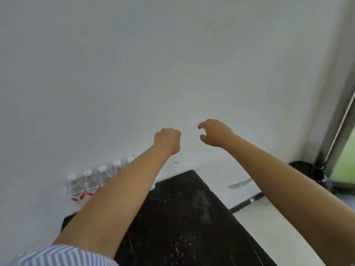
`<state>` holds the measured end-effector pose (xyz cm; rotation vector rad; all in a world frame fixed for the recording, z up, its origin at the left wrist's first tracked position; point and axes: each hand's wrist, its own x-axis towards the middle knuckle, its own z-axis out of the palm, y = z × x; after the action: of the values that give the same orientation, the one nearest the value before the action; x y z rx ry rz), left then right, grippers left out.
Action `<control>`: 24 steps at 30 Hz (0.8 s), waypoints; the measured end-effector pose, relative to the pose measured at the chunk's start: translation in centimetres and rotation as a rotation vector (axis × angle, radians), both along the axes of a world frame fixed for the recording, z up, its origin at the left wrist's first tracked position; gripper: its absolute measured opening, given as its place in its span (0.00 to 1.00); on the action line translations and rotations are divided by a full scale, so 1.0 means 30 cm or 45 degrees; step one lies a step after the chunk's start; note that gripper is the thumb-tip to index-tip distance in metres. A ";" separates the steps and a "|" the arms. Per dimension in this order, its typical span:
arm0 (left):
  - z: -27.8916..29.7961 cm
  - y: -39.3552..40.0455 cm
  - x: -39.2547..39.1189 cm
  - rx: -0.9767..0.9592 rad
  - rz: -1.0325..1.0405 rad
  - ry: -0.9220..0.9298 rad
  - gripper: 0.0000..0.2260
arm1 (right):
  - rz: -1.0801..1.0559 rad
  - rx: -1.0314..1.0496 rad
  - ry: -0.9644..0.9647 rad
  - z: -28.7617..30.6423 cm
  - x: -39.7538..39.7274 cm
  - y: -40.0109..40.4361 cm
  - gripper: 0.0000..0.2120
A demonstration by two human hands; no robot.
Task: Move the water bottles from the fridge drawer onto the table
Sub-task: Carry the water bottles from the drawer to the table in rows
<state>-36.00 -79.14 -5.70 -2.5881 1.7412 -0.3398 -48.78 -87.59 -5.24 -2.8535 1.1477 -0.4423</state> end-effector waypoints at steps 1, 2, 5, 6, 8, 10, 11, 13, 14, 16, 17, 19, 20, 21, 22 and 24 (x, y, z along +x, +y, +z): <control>0.001 0.018 -0.074 0.000 -0.067 -0.010 0.17 | -0.059 -0.004 -0.013 0.000 -0.088 0.037 0.21; 0.000 0.033 -0.149 -0.003 -0.134 -0.019 0.17 | -0.117 -0.006 -0.022 -0.002 -0.176 0.075 0.20; -0.006 0.063 -0.394 0.027 -0.318 -0.039 0.16 | -0.299 0.002 -0.038 -0.020 -0.449 0.188 0.19; -0.011 0.066 -0.481 0.048 -0.379 -0.034 0.15 | -0.367 0.016 -0.027 -0.027 -0.545 0.225 0.19; -0.022 0.065 -0.672 0.099 -0.508 -0.001 0.11 | -0.507 0.054 -0.001 -0.048 -0.750 0.303 0.19; -0.034 0.068 -0.883 0.137 -0.647 0.045 0.11 | -0.657 0.093 0.025 -0.073 -0.966 0.379 0.18; -0.042 0.075 -0.991 0.153 -0.720 0.063 0.12 | -0.739 0.109 0.034 -0.082 -1.073 0.420 0.17; -0.055 0.097 -1.216 0.181 -0.872 0.071 0.14 | -0.916 0.147 0.026 -0.096 -1.293 0.505 0.17; -0.058 0.109 -1.306 0.187 -0.937 0.059 0.13 | -0.985 0.166 0.021 -0.099 -1.385 0.538 0.17; -0.062 0.129 -1.521 0.199 -1.085 0.000 0.14 | -1.135 0.198 0.005 -0.095 -1.592 0.620 0.18; -0.062 0.138 -1.616 0.205 -1.152 -0.035 0.14 | -1.195 0.209 -0.009 -0.093 -1.686 0.654 0.18; -0.069 0.166 -1.839 0.212 -1.291 -0.070 0.14 | -1.315 0.221 -0.013 -0.090 -1.894 0.731 0.17; -0.074 0.182 -1.947 0.214 -1.354 -0.069 0.14 | -1.379 0.227 -0.020 -0.091 -1.996 0.767 0.16; -0.079 0.197 -2.051 0.211 -1.410 -0.054 0.14 | -1.439 0.231 -0.023 -0.089 -2.093 0.801 0.15; -0.084 0.210 -2.153 0.205 -1.456 -0.035 0.14 | -1.492 0.234 -0.013 -0.088 -2.188 0.831 0.15; -0.087 0.238 -2.351 0.195 -1.539 -0.009 0.13 | -1.568 0.242 0.029 -0.084 -2.374 0.886 0.13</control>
<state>-106.54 -72.01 -8.29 -1.1334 2.9229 -0.1653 -120.00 -61.00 -7.75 -1.6634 2.6301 -0.2583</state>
